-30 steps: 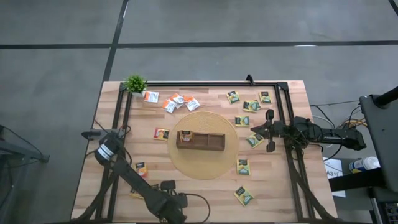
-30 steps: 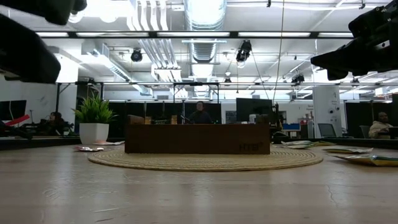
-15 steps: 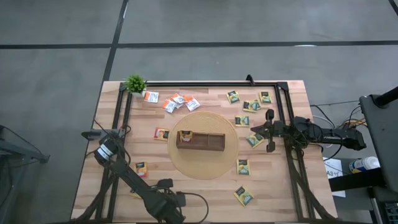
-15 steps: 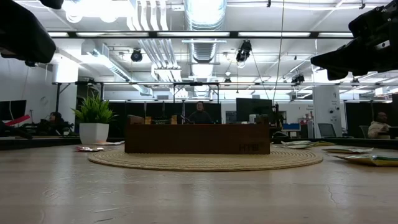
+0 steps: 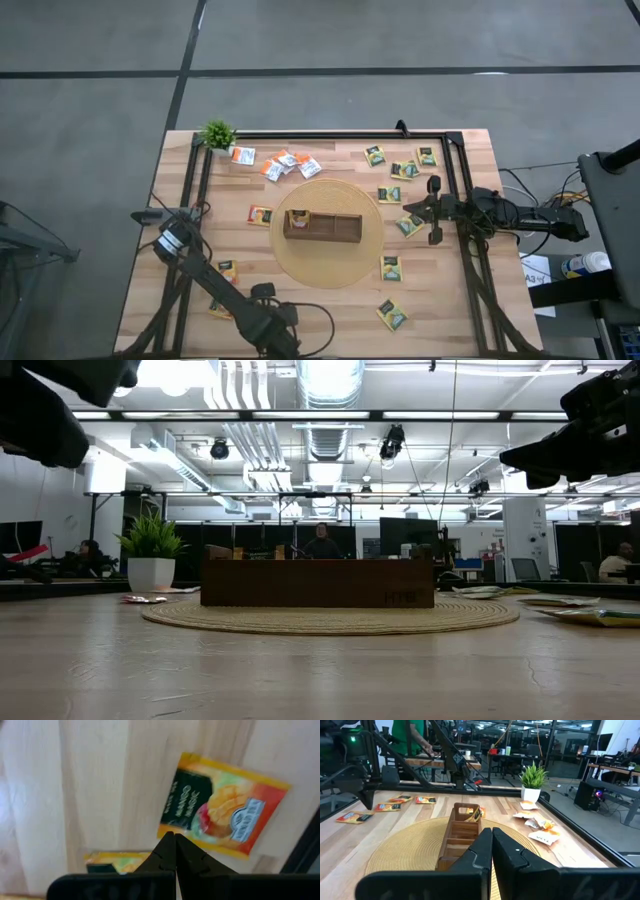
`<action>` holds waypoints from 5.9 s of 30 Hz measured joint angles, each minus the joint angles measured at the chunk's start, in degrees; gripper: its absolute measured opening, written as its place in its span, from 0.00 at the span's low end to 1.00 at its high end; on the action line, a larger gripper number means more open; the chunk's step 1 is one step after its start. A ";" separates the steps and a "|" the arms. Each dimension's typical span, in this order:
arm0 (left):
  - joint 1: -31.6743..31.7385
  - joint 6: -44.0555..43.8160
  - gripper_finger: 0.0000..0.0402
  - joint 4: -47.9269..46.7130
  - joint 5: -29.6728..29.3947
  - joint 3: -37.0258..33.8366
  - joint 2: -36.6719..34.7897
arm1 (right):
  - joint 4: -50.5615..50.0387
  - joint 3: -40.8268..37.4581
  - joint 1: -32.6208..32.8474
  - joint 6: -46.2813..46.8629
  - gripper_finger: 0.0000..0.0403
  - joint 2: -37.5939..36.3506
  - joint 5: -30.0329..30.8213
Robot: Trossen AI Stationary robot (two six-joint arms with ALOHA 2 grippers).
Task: Pick & Place Tea
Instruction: Put the mango tea sachet into the left section of the wooden organizer
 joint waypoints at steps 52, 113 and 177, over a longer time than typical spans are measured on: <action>0.16 -3.24 0.37 11.07 -0.33 -9.43 -0.72 | 0.02 0.00 0.00 0.00 0.02 0.00 -0.02; 17.88 19.35 0.00 -15.25 -60.60 -3.98 -4.85 | 0.02 -0.02 0.00 0.00 0.02 0.00 0.00; 23.35 19.11 0.32 -5.31 -58.39 -10.28 -4.96 | 0.01 0.00 0.00 0.00 0.02 0.00 -0.02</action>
